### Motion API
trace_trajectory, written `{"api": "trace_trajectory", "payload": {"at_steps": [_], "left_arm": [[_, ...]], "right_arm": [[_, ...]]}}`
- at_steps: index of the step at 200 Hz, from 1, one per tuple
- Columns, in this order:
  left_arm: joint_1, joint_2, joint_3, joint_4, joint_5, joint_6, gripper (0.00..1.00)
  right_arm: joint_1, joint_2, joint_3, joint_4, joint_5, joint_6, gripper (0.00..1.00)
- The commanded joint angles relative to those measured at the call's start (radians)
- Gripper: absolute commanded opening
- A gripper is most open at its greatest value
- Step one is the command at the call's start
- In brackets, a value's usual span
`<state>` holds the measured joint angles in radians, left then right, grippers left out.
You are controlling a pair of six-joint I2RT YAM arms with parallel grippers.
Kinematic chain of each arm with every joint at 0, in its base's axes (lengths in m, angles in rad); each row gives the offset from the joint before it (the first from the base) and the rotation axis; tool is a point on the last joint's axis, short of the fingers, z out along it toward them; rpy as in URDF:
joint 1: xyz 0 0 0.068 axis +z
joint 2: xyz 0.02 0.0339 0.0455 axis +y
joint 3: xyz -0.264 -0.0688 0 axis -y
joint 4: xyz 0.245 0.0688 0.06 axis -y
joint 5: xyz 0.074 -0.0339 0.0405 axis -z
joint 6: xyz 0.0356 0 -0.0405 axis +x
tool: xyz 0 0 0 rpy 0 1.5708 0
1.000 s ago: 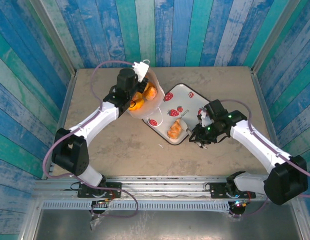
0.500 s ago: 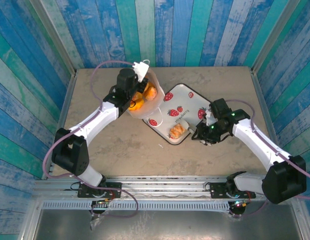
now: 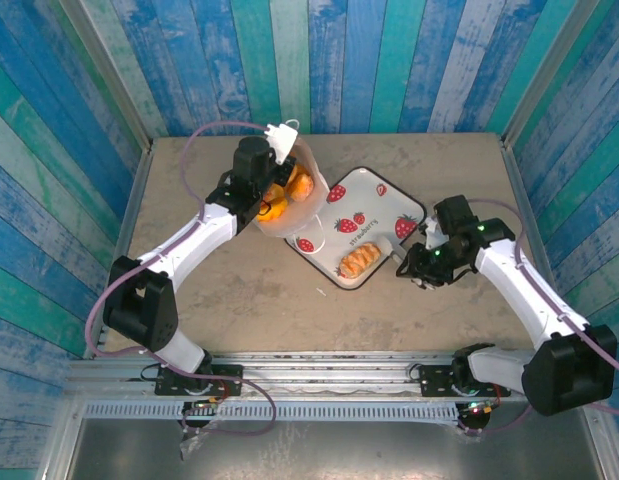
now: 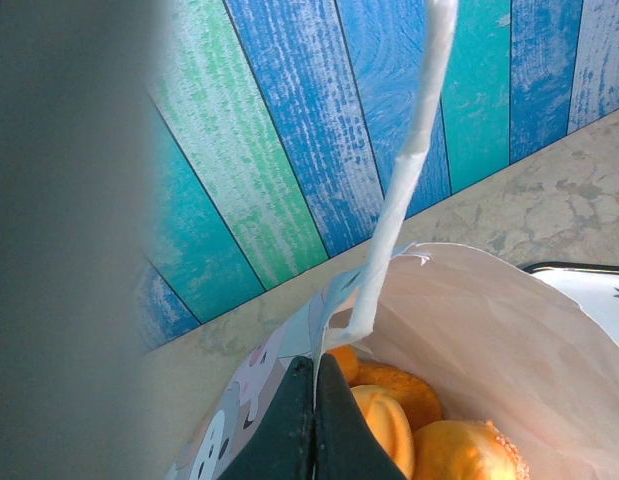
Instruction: Take the fake bread out of the paper bag
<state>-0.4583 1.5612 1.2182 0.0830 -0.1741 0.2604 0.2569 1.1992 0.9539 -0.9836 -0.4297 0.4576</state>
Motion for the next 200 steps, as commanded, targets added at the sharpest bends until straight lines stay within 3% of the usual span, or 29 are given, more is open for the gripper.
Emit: {"api": "trace_trajectory", "payload": {"at_steps": [1, 81, 150, 200], "left_arm": [[-0.003, -0.031, 0.036, 0.045, 0.008, -0.007, 0.0], [-0.003, -0.023, 0.044, 0.049, 0.021, -0.026, 0.0], [-0.004, -0.014, 0.05, 0.048, 0.031, -0.036, 0.0], [-0.004, -0.014, 0.053, 0.043, 0.027, -0.037, 0.0]], "right_arm": [[-0.007, -0.027, 0.07, -0.034, -0.006, -0.04, 0.44], [0.016, -0.029, 0.303, -0.058, -0.093, -0.112, 0.43], [0.292, 0.093, 0.534, -0.056, 0.006, -0.106, 0.41], [0.396, 0.234, 0.591, 0.014, -0.007, -0.108, 0.39]]}}
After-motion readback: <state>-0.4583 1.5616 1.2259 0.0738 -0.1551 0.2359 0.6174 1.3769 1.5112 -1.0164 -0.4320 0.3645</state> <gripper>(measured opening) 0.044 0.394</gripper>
